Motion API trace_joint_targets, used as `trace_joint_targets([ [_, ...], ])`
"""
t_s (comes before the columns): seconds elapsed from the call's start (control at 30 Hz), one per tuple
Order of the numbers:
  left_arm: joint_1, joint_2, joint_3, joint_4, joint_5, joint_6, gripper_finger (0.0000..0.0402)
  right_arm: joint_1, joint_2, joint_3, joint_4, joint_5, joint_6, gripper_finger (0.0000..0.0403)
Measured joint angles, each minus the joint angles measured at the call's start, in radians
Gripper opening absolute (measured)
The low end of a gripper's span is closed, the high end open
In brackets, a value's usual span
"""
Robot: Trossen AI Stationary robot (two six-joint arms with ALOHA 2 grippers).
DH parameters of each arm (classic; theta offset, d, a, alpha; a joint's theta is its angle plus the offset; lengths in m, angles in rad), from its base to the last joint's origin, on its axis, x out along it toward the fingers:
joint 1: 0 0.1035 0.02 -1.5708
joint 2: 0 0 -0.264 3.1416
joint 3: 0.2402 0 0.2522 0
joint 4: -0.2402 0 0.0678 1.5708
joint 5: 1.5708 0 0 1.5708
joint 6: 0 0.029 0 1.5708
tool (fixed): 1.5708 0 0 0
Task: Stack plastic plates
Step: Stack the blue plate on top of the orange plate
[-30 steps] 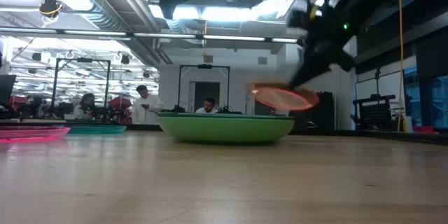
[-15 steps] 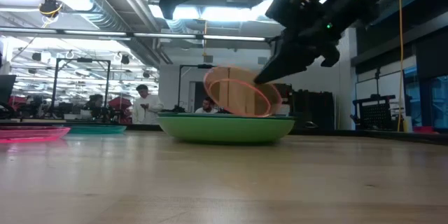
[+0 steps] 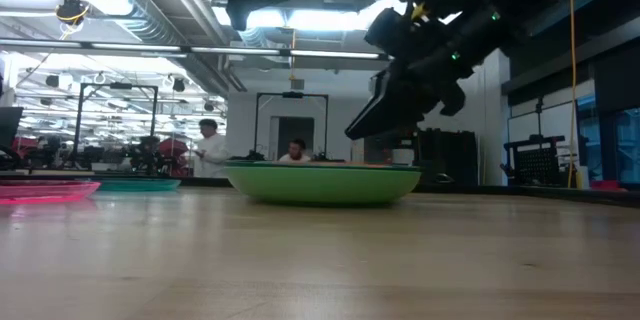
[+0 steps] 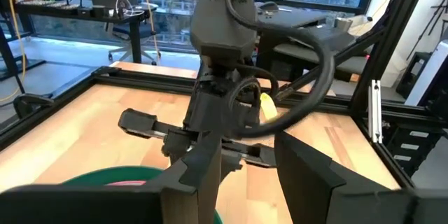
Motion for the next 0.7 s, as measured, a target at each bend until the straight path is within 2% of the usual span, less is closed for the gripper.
trace_joint_targets([
  [0.2, -0.009, 0.000, 0.000, -0.085, 0.000, -0.008, 0.0127, 0.004, -0.054, 0.000, -0.063, -0.073, 0.053, 0.0165],
  [0.33, -0.012, 0.000, 0.000, -0.137, 0.001, -0.009, 0.0127, 0.043, -0.115, -0.001, -0.128, -0.091, 0.077, 0.0188],
  [0.43, -0.007, 0.000, 0.000, -0.148, -0.007, -0.008, 0.0127, 0.099, -0.153, -0.033, -0.106, -0.097, 0.072, 0.0193],
  [0.57, 0.005, 0.000, 0.000, -0.208, -0.122, -0.010, 0.0127, 0.178, -0.184, -0.119, -0.015, -0.073, 0.051, 0.0193],
  [0.7, 0.017, 0.000, 0.000, -0.349, -0.250, -0.090, 0.0127, 0.254, -0.188, -0.211, 0.170, -0.046, 0.074, 0.0193],
])
